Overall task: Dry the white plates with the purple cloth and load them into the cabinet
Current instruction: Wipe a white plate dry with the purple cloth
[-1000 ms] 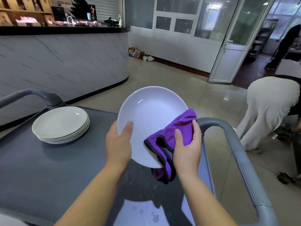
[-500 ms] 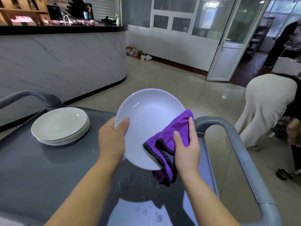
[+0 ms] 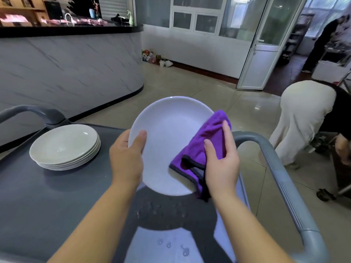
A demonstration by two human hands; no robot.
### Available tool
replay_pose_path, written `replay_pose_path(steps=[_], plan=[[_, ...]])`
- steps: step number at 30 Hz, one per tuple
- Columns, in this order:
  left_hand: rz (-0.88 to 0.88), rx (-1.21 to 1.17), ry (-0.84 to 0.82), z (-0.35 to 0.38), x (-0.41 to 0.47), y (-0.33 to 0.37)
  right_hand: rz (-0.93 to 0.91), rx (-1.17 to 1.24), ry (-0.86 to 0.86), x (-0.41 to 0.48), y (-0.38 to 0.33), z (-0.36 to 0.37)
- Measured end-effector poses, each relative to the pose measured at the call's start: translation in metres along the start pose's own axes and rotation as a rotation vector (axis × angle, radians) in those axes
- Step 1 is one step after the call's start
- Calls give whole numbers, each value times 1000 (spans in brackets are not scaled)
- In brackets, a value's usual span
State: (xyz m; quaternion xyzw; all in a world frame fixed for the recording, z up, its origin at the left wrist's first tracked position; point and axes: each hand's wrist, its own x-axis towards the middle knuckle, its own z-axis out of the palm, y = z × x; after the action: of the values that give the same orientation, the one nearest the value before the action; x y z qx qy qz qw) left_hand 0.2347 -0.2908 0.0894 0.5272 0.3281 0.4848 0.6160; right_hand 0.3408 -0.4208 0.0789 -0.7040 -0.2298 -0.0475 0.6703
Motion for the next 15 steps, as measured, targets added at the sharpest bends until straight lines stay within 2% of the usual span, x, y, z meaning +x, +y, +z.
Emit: replay_pose_path(steps=[1,3,5,7,10,12,13,15], plan=[[8,-47,38,5,-7,-2,69,38,96,-13,2,9],[-33,-118,75,11,-20,-6,184,114,135,-31,7,18],[-109,-135,9,7,-23,-11,187,115,65,-23,9,13],[-193,-150,-163,-5,-16,-12,121,76,-38,0,9,-4],[-185,-124,-364,-18,0,-5,-30,-51,-291,34,4,-30],[-108,-49,-343,-14,7,3,-103,-110,-441,44,0,-35],[-74,-17,-284,-10,9,5,-109,-100,-454,44,-1,-34],[7,30,-164,-3,8,4,-98,-52,-314,36,1,-27]])
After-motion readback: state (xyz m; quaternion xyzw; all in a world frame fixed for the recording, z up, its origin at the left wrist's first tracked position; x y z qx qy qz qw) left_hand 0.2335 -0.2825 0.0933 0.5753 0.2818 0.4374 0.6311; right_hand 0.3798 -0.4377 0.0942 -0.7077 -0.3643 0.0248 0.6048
